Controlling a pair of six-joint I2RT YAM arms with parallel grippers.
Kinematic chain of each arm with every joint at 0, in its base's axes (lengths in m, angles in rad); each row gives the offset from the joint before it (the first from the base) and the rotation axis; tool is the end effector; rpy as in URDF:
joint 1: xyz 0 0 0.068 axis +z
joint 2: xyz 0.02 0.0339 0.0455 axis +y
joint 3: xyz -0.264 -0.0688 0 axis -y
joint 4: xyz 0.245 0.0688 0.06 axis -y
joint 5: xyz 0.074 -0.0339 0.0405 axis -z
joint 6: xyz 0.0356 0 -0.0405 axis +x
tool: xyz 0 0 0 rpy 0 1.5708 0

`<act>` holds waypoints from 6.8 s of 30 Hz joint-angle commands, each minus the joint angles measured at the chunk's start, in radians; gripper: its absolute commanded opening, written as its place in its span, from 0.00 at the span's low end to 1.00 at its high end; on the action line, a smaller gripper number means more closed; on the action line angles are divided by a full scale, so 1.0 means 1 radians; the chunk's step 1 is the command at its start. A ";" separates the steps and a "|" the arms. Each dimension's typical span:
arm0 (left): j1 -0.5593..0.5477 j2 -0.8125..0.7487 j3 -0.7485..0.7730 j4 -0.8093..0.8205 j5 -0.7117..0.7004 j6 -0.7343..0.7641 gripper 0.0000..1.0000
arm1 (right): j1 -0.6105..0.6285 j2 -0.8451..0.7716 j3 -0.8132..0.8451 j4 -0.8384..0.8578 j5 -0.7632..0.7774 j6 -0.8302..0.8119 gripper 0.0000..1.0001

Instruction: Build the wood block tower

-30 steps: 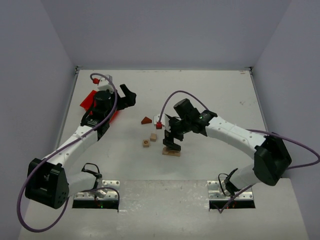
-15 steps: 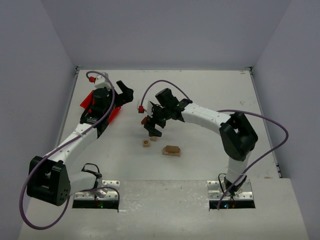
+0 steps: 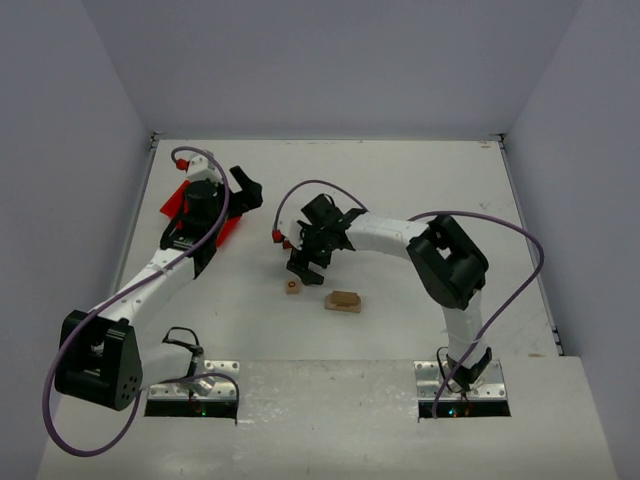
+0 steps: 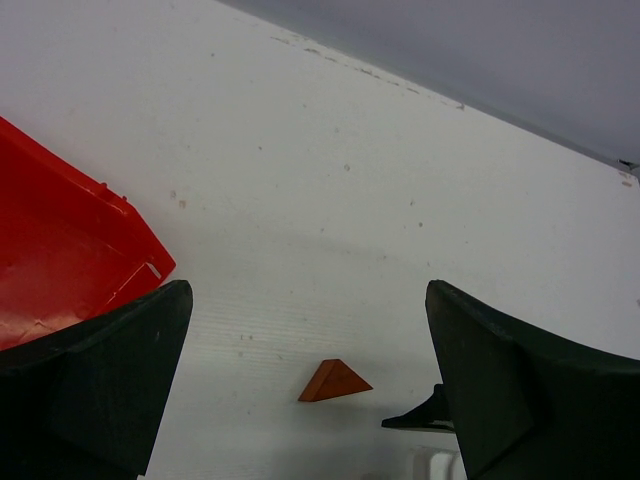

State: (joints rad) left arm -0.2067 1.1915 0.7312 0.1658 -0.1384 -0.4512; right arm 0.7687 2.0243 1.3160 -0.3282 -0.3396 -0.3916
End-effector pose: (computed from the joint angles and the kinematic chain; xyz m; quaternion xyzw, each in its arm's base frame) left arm 0.2682 -0.0512 0.2719 -0.1386 0.7903 -0.1394 0.5804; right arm 0.2905 0.2974 0.1444 -0.5584 0.7707 0.2089 0.2250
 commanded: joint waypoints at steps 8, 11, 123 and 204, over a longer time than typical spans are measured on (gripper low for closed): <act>0.024 -0.006 -0.016 0.069 -0.005 0.009 1.00 | 0.048 -0.016 -0.050 0.104 0.113 0.002 0.86; 0.024 -0.004 -0.016 0.069 -0.001 0.008 1.00 | 0.049 -0.026 -0.054 0.108 0.117 0.009 0.80; 0.026 -0.021 -0.055 0.014 0.000 -0.049 1.00 | 0.016 -0.572 -0.473 0.011 -0.012 -0.036 0.47; 0.026 -0.012 -0.056 0.018 0.025 -0.037 1.00 | 0.049 -0.624 -0.508 0.026 -0.035 -0.118 0.40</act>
State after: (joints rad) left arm -0.1947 1.1824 0.6762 0.1383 -0.1303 -0.5007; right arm 0.8097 1.4265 0.8078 -0.3424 -0.3752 -0.5087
